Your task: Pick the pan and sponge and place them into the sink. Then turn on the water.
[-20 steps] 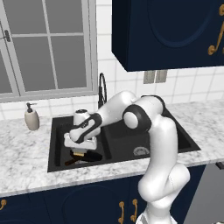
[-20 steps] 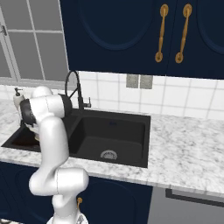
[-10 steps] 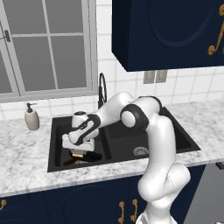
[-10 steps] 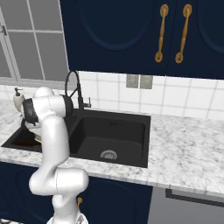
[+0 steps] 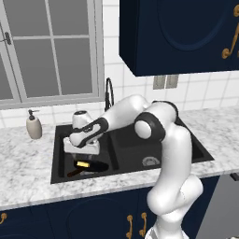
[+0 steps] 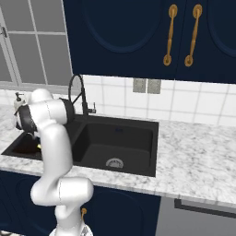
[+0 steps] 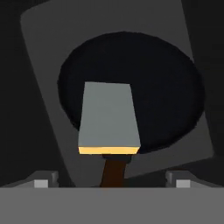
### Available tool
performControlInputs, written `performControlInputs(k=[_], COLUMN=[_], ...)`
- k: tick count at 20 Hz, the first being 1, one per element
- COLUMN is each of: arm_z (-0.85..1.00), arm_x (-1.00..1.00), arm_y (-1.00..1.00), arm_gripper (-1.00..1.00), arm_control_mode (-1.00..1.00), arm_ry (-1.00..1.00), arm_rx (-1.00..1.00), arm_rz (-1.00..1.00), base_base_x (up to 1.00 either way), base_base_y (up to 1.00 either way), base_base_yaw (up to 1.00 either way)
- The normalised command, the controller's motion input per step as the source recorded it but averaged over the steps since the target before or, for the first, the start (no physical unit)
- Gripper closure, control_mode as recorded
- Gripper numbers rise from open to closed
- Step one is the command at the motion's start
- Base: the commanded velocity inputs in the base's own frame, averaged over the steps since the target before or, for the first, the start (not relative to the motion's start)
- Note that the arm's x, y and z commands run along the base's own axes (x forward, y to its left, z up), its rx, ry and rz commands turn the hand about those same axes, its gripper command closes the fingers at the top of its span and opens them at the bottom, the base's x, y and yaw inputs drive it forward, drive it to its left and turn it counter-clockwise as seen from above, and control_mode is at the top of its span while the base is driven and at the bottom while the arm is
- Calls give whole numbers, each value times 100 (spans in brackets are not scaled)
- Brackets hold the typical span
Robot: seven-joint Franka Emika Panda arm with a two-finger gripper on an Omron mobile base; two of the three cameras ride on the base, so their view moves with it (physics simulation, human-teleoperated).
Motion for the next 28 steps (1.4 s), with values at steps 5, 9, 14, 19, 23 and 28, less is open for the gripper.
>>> performControlInputs(k=[5,9,14,19,23,28], arm_z=[100,100,97,54,1,-1], arm_x=[-65,-48,-70,-44,0,12], arm_y=[-41,-89,-100,-100,-100,-100], arm_gripper=[-100,-100,-100,-100,-100,-100], arm_control_mode=[-100,-100,-100,-100,-100,-100], arm_ry=[-9,-1,-1,1,1,0], arm_rx=[0,0,5,15,38,47], arm_rz=[-1,0,1,7,10,13], base_base_x=[0,0,0,0,0,0], base_base_y=[0,0,0,0,0,0], base_base_yaw=[0,0,0,0,0,0])
